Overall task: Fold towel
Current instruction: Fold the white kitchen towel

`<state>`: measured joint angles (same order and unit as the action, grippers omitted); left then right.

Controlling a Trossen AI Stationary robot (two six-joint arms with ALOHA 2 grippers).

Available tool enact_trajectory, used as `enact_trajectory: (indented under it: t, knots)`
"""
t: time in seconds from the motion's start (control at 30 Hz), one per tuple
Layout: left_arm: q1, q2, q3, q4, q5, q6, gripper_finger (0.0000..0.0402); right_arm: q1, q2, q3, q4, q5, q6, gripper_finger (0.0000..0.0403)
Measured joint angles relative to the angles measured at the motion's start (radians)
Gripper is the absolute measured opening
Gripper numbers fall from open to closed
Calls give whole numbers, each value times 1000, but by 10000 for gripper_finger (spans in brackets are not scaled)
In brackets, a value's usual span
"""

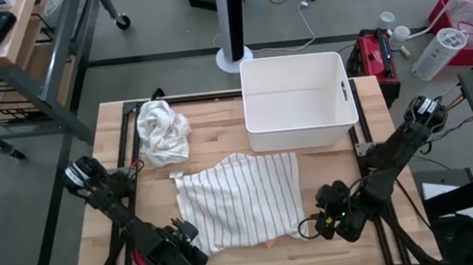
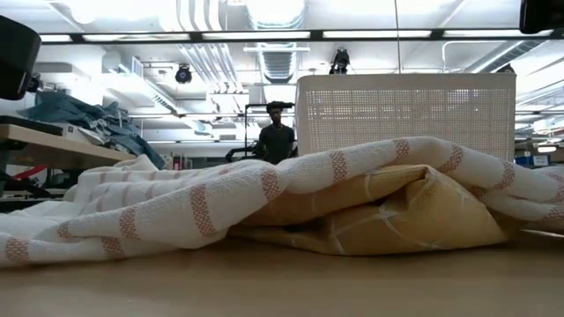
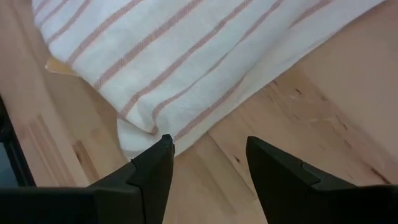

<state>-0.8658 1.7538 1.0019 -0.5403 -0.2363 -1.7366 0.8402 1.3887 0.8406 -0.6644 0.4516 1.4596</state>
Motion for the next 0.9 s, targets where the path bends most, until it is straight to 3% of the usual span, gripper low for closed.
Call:
enact_trajectory:
  t: [0.23, 0.5, 0.67, 0.9]
  knots:
    - [-5, 0, 0, 11, -10, 21, 120, 5, 31, 0, 1, -36, 45, 193]
    - [-5, -4, 1, 65, -90, 81, 9, 6, 60, 0, 20, -38, 58, 182]
    - [-6, -5, 2, 66, -85, 87, 7, 11, 79, 0, 87, -32, -74, 181]
    - [-15, -11, 2, 61, 7, 77, 13, 22, 156, 2, 247, -31, -343, 179]
